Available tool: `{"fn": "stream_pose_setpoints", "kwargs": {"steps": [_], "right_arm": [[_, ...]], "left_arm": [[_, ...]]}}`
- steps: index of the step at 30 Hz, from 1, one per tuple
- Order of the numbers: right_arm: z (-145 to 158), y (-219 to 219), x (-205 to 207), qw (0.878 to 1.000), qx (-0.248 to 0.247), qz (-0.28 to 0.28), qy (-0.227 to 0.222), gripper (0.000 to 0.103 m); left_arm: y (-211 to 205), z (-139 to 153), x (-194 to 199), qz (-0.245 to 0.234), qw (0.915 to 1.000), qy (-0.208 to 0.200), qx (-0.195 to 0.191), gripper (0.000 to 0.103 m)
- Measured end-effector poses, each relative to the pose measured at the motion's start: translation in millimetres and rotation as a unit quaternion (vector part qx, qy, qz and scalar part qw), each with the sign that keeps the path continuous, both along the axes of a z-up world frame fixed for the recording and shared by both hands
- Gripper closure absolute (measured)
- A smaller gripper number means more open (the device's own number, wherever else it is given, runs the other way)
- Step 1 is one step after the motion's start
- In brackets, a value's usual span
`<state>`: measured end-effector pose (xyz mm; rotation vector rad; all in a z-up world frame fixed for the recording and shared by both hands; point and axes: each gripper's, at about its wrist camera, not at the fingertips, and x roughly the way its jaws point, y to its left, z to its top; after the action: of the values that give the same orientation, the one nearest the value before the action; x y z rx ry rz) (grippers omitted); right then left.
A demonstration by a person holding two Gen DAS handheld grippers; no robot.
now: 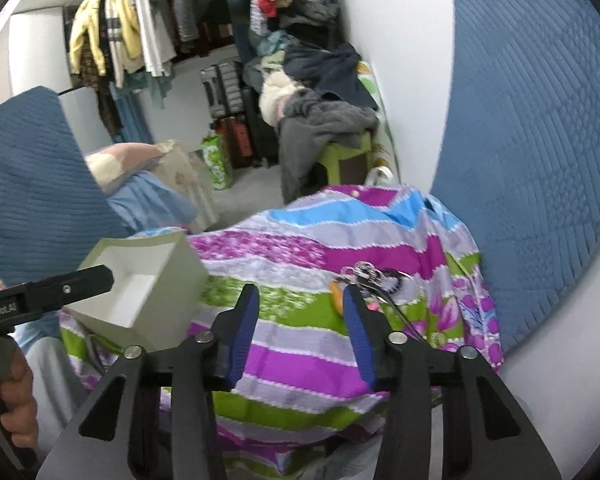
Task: Organize jewelry
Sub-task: 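Withdraw both open tools from the box back toward the jewelry pile, then grasp the black hair stick with the right tool while the left tool grasps the orange gourd pendant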
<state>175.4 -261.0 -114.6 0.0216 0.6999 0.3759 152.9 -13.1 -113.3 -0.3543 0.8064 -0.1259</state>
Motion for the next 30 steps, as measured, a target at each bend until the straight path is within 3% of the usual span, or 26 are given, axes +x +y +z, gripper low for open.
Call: {"fn": "stream_pose_setpoints", "kwargs": {"steps": [4,13,30], "right_arm": [[-17,-14,14,1.000,-0.003,-0.008,0.015,0.073],[-38,-34,48,0.999,-0.007,-0.008,0.036,0.074],[-91,-54,126,0.993,-0.009,0.023,0.113,0.075]], "left_arm": [[-15,-10,17,-0.010,0.9999,0.005,-0.006,0.035],[-52,-30,59,-0.035,0.9991,0.022,-0.013,0.035],[-94,-111,136,-0.062,0.9922,0.101,-0.038,0.043]]}}
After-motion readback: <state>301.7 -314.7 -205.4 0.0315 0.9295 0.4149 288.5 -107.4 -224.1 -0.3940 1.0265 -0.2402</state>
